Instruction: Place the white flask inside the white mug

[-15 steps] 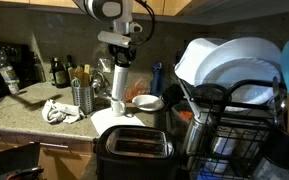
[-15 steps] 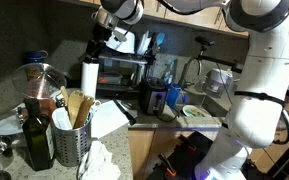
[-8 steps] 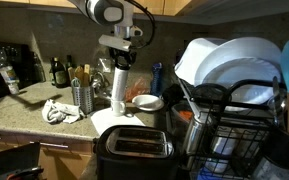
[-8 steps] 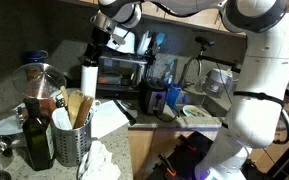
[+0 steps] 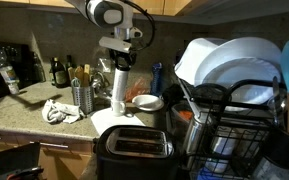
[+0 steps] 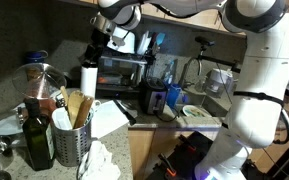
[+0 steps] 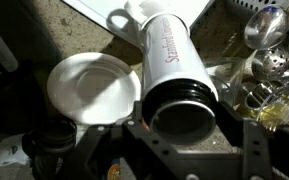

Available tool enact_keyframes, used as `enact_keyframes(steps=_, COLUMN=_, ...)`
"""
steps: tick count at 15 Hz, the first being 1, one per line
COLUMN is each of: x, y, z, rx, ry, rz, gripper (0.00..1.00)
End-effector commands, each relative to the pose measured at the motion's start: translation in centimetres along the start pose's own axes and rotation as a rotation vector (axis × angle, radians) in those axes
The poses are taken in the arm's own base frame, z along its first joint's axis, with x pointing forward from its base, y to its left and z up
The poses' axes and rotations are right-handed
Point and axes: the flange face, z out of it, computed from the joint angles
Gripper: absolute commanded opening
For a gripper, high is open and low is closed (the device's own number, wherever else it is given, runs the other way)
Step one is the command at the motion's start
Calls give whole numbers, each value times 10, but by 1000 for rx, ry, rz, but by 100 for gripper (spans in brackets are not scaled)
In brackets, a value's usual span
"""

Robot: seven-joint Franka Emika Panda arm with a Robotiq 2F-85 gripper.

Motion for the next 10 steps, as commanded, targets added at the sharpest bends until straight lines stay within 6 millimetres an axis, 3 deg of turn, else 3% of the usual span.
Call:
enact_keyframes(steps=1, x=-6, y=-6, z=5, rx=14, ry=27, rz=-40, gripper=49)
enact_keyframes(steps=2, x=-9, y=-8, z=10, rx=16, ry=21, rz=-50, gripper=49)
enact_keyframes(steps=3, x=-11, y=-12, z=17, rx=25, ry=15, rz=-56, gripper=94)
enact_keyframes(steps=5, x=-16, y=-21, z=28, rx=42, ry=5, rz=-68, gripper=100)
enact_keyframes(steps=10, x=-32, y=-53, z=52, rx=123, ry=-16, rz=-108, gripper=100)
